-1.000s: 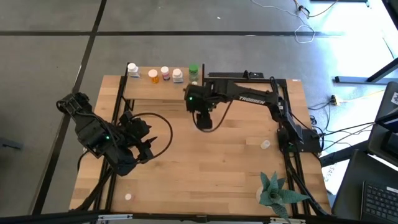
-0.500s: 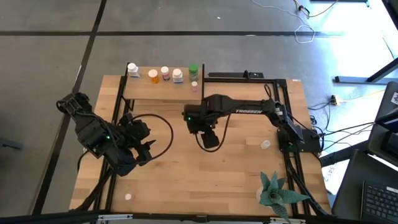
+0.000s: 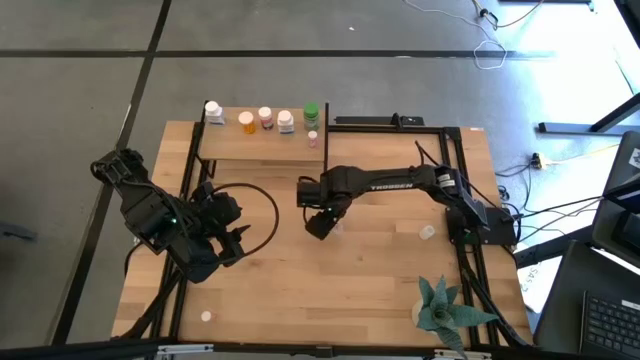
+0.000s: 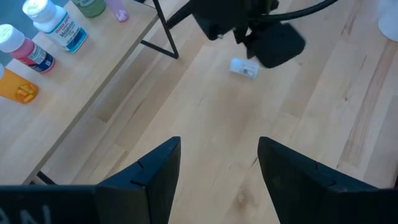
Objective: Pick and place medicine bottles onto shelf by color
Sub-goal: Put the bottom transparent pill bottle on the shelf
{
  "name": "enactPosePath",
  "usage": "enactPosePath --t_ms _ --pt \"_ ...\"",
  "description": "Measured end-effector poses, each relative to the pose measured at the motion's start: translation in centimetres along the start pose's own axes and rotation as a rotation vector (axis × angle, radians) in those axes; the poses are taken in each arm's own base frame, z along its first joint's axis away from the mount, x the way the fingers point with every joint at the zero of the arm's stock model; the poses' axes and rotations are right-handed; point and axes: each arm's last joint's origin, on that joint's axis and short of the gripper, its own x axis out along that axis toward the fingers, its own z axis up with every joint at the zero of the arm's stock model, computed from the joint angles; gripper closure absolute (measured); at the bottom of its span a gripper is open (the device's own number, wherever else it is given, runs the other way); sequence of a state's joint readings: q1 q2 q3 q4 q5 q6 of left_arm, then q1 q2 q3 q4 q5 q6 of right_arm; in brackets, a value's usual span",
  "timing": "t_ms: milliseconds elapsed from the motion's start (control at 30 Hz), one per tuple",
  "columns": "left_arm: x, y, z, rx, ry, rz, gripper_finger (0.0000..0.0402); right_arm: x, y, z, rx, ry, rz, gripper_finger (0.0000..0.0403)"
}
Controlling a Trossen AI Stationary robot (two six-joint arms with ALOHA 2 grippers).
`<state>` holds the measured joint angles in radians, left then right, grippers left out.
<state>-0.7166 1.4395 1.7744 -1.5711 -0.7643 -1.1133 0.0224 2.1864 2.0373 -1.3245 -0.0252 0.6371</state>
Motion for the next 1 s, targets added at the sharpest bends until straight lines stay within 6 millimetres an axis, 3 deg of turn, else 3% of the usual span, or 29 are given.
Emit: enactPosePath --t_ms 333,567,1000 --pt "0.0 0.0 0.0 -0.001 0.0 0.0 0.0193 3.0 -0.7 -0.5 0.265 0.119 0.04 0.0215" --pt "0.0 0.0 0.0 -0.001 0.0 0.0 0.0193 4.7 -0.8 -1.0 0.321 0.182 0.069 0.0215" --pt "0.0 0.0 0.0 -0.001 0.002 -0.001 0.0193 4.8 -1.0 -0.9 0.375 0.15 0.024 0.0215"
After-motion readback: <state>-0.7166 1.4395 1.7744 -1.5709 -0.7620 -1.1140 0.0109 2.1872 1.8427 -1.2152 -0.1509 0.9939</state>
